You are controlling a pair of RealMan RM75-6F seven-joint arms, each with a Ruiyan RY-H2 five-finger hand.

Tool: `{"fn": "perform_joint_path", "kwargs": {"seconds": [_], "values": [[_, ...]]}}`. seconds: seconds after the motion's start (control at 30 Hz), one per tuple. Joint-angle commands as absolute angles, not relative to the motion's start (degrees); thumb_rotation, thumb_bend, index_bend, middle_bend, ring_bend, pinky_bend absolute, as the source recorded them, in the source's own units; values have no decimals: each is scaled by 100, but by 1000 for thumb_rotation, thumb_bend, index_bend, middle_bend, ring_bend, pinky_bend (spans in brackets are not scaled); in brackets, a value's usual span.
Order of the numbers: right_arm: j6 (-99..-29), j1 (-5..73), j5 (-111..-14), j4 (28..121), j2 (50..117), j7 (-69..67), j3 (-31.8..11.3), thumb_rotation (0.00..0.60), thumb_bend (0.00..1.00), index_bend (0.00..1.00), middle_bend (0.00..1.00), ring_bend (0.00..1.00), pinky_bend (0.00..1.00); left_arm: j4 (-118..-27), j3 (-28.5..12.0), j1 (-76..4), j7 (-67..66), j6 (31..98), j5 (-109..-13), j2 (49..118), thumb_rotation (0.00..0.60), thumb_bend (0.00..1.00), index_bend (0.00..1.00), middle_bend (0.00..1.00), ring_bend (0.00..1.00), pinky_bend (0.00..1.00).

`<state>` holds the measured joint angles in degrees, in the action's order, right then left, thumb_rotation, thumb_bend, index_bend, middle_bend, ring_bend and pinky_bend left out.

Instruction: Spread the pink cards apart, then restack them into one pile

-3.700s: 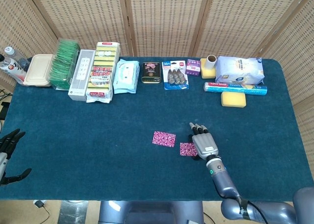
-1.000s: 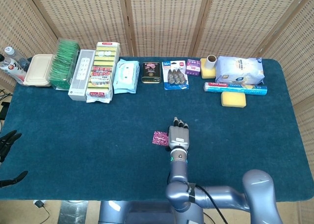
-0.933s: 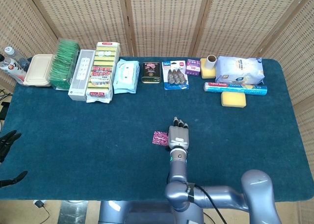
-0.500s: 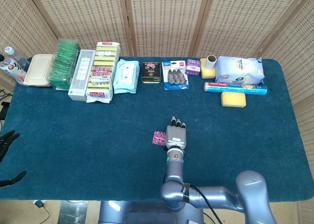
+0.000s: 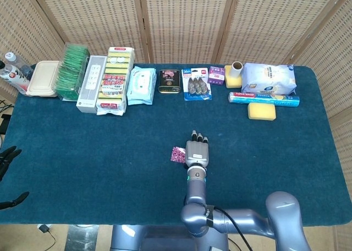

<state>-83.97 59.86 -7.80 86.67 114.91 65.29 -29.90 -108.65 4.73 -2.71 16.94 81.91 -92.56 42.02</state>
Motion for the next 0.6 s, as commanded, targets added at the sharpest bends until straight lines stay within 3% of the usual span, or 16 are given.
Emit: {"fn": "perform_joint_path", "kwargs": {"seconds": [0.03,0.6], "values": [[-8394,5971,-799,8695,11484,6527,-2984,600,324,311,0,0,74,-10867,474,-271,1686,8192,-9259,4204,600,209,0,0,0,62],[-8433,5832,-1115,9257,11294,6465,-2853,600,324,300,0,0,74,-10833,481,-256,1720,8244,-9301,4206,600,209,0,0,0,63]]}}
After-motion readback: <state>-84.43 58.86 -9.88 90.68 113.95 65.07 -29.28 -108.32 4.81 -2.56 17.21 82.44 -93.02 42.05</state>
